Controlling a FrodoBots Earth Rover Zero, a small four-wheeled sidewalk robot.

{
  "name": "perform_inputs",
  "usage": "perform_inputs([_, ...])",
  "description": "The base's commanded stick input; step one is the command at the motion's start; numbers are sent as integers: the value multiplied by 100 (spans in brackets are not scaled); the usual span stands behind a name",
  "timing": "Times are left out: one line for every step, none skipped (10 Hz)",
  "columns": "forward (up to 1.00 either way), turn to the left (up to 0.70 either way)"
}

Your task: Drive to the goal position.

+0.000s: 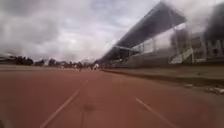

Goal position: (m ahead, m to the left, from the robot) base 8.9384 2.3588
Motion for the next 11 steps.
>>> perform_inputs([85,0])
perform_inputs([85,0])
perform_inputs([85,0])
perform_inputs([85,0])
perform_inputs([85,0])
perform_inputs([85,0])
perform_inputs([85,0])
perform_inputs([85,0])
perform_inputs([85,0])
perform_inputs([85,0])
perform_inputs([85,0])
